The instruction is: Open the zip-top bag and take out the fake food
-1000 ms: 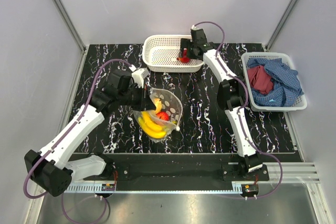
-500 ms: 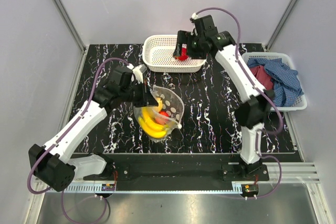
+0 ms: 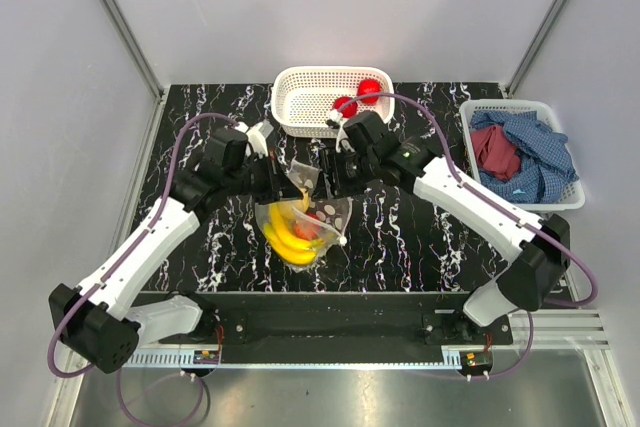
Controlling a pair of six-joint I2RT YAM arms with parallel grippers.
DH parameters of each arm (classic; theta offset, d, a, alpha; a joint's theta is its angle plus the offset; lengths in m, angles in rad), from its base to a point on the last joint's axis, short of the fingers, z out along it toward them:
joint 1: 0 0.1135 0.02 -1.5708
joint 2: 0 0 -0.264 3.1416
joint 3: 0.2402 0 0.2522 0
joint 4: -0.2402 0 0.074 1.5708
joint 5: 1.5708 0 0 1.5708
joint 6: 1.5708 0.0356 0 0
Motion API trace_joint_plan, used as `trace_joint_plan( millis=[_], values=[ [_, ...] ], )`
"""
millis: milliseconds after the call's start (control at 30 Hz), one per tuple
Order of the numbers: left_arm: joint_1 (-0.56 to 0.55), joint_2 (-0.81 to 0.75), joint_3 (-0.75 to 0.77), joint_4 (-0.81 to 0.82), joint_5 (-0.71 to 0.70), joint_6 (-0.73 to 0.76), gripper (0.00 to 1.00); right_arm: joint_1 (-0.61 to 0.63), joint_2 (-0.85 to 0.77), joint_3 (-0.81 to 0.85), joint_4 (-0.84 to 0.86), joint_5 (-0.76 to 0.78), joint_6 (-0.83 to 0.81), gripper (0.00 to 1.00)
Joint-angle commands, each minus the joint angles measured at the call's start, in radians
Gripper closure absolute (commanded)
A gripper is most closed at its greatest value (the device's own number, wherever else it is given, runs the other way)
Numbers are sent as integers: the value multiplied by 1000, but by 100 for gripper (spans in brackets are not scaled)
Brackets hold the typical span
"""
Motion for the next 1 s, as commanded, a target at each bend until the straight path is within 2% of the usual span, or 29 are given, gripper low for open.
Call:
trace_joint_plan(
  millis=[0,233,467,967],
  values=[
    [3,-41,-15,71,25,-42,100,2,6,-36,152,19,90,44],
    [3,-44,-14,77,27,-71,100,2,110,-71,278,45,281,46],
    [3,-47,-6,83,45,-73,100,2,168,-128,377,64,423,37],
    [-6,-1,-29,134,87,-39,100,8,303,-173,553,-62,503,37]
  ],
)
